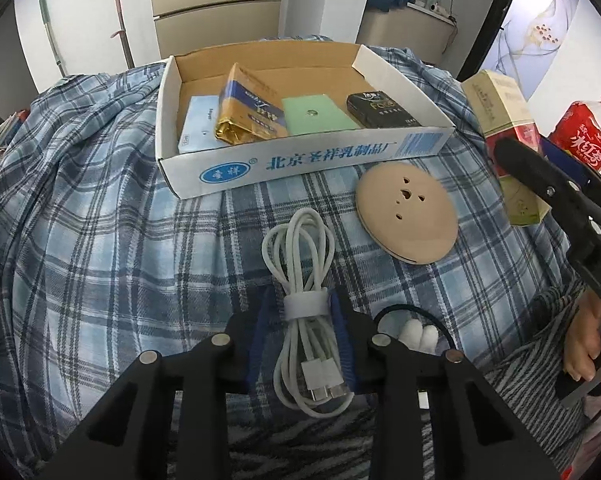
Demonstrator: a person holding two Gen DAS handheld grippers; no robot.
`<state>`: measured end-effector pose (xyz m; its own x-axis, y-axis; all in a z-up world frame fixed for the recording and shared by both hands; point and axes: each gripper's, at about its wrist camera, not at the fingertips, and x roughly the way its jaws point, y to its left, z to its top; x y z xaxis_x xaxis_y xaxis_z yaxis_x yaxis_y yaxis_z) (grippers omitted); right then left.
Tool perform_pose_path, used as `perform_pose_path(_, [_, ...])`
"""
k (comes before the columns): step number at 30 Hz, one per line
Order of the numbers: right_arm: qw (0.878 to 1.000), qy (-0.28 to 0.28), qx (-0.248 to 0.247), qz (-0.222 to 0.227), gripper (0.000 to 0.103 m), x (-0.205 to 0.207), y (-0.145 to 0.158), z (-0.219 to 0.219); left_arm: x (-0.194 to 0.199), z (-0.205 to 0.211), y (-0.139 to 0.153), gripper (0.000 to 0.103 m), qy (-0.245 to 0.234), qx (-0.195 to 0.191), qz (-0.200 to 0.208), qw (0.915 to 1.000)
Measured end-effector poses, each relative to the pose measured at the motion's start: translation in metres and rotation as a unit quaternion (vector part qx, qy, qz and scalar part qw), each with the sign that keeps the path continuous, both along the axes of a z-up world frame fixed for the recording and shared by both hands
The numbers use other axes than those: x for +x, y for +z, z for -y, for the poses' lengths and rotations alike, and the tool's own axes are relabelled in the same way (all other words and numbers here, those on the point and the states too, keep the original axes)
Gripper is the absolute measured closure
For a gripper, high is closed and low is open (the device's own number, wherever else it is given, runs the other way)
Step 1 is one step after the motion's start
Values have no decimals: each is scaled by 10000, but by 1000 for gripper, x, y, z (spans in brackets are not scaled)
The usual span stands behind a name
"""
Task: Organize soft objects
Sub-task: 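Lift the red-white box with the right gripper while the left grasps the white USB cable, then lower the red-white box into the white box with the right gripper while the left drops the cable in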
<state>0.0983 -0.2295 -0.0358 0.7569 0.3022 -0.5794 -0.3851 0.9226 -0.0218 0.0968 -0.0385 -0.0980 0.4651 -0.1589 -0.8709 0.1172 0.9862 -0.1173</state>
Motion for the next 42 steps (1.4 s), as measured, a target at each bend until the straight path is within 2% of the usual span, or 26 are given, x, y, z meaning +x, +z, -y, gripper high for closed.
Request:
perform_pose_path(5, [10000, -2, -36, -20, 47, 1, -1, -1, 1, 4, -2, 78, -71, 39, 18, 10000])
perform_pose_path(11, [10000, -20, -44, -51, 47, 2, -2, -1, -6, 1, 6, 80, -24, -25, 294, 9996])
perform_pose_path(18, [9999, -94, 0, -73, 47, 3, -2, 2, -26, -13, 41, 80, 148, -14, 749, 9971])
perform_pose_path(22, [9999, -82, 81, -79, 47, 3, 3, 4, -34, -24, 71, 80, 290, 193, 1141, 9929])
perform_pose_path(27, [9989, -369, 205, 223, 47, 3, 28, 22, -30, -39, 108, 80, 492, 198, 1525, 9869])
perform_pose_path(32, [9968, -492, 450, 441, 47, 10, 67, 35, -15, -39, 146, 80, 538, 346, 1870, 9803])
perform_pose_path(36, [9916, -562, 375, 1104, 47, 8, 104, 23, 3, -37, 172, 80, 577, 217, 2162, 9744])
perform_pose_path(39, [9911, -513, 581, 1082, 47, 22, 127, 9, 25, -33, 185, 80, 702, 199, 2343, 9694])
perform_pose_path(42, [9895, -685, 861, 940, 47, 42, 143, -5, 55, -32, 192, 80, 805, 122, 2317, 9694])
